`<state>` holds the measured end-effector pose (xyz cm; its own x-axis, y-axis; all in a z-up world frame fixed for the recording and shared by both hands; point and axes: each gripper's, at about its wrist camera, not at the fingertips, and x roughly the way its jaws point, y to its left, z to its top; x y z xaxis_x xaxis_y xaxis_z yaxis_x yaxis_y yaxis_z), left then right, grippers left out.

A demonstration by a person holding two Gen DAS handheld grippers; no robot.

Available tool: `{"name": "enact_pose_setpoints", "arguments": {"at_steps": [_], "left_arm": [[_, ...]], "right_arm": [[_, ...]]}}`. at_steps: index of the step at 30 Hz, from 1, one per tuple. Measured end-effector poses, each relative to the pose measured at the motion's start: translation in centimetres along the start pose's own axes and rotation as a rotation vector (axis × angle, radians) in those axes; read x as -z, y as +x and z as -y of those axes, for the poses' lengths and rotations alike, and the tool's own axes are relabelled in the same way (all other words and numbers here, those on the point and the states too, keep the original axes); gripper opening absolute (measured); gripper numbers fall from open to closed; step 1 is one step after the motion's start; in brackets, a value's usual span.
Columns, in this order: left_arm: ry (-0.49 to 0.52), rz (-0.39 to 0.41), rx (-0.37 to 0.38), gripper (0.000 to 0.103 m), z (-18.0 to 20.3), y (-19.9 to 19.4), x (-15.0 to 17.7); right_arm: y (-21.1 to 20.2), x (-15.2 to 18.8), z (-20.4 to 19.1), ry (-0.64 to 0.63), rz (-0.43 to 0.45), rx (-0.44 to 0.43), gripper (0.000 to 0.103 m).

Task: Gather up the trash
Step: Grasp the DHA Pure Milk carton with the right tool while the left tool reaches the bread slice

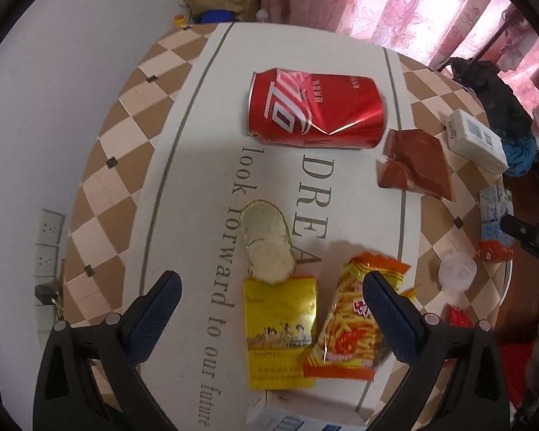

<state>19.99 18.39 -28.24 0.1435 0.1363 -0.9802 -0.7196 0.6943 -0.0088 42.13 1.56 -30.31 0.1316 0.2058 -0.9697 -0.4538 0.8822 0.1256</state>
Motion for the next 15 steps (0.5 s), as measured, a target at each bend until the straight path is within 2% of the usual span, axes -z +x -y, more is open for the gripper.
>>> {"name": "enact_pose_setpoints", "arguments": {"at_steps": [2,3,4,8,13,15], "left_arm": [[-0.019,-0.005,0.0,0.102,-0.5,0.4,-0.2],[-0.026,-0.007,0.0,0.102,-0.8,0.5,-0.3],[-0.033,-0.006,0.0,0.102,-1.1,0.6,-0.3],[-0.055,0.003,0.006,0.102,-2.5,0.7,-0.5],[-0.023,0.001,0.029,0.102,-2.4,1.9,-1.1],[0.003,-0.013,0.036,0.092,-1.9,2.9,-1.4]], "right_arm": [[1.5,-1.0,-0.4,-0.018,-0.005,0.02,0.078],[2.0,-1.3,-0.7,-0.03,-0.009,0.023,0.068],[2.6,-1.7,-0.9,-0.044,-0.011,0.022,0.052],[2.6,-1.5,-1.4,-0.047,-0.01,0.0,0.052],[2.6,1.0,-2.6,-0.075,-0.055,-0.052,0.052],[2.7,1.5,-2.9,-0.082,-0.046,-0.038,0.052]]}}
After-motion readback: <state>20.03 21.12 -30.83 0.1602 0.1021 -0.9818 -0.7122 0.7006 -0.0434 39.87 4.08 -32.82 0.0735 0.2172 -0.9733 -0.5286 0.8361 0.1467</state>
